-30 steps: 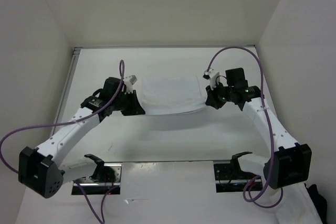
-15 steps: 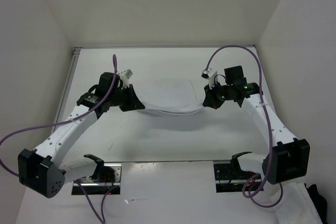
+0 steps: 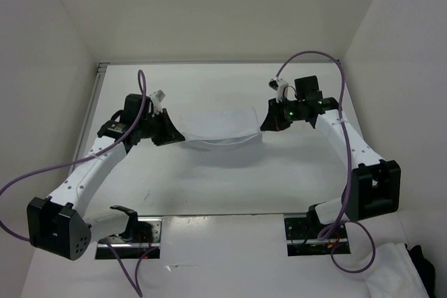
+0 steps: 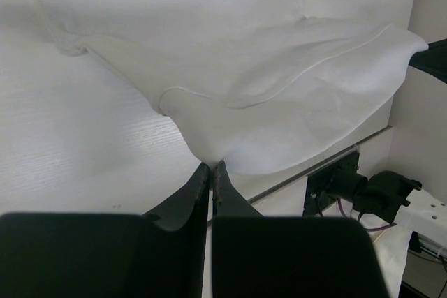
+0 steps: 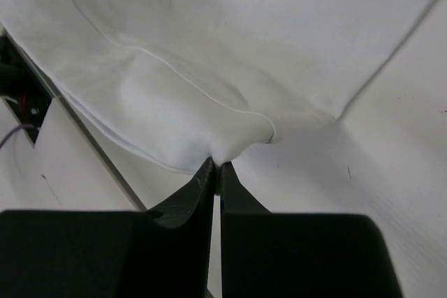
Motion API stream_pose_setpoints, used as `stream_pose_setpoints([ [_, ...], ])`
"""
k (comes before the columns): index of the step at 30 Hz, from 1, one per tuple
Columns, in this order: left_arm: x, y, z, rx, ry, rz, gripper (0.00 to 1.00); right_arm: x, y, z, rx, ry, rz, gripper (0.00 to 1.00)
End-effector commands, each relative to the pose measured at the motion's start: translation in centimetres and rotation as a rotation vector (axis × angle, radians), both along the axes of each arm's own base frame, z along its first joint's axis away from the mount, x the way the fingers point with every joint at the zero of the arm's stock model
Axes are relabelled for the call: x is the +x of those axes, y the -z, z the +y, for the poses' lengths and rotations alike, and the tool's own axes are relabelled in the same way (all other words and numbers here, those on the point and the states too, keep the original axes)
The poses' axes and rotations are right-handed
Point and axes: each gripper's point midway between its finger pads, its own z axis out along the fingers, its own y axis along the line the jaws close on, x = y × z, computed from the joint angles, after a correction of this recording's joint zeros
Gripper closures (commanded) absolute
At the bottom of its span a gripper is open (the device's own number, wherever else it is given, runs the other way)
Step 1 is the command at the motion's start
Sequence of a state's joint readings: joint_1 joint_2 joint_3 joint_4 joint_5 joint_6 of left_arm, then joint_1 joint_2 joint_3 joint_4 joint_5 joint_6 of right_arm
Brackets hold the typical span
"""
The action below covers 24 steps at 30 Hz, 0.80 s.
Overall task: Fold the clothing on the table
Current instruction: Fold the skirt
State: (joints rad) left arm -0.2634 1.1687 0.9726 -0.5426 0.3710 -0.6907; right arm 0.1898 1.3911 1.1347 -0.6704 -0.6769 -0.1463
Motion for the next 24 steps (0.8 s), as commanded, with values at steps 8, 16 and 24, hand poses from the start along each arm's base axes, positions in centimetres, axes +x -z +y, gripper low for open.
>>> stream_pose_setpoints([
  [8,2.1,-0.3,1.6,-0.001,-0.096,-0.001,0.99,5.9,-1.5,1.0,0.090,0.138,-0.015,1.00],
  [16,6.6,1.9,2.2,-0.003,-0.142,0.049,0.93,8.7,-0.2,1.1,0.075,0.193,0.021,1.00],
  [24,10.6,4.1,2.5,-0.003,-0.123,0.104,0.92,11.1,0.8,1.3,0.059,0.206,0.029,1.00],
])
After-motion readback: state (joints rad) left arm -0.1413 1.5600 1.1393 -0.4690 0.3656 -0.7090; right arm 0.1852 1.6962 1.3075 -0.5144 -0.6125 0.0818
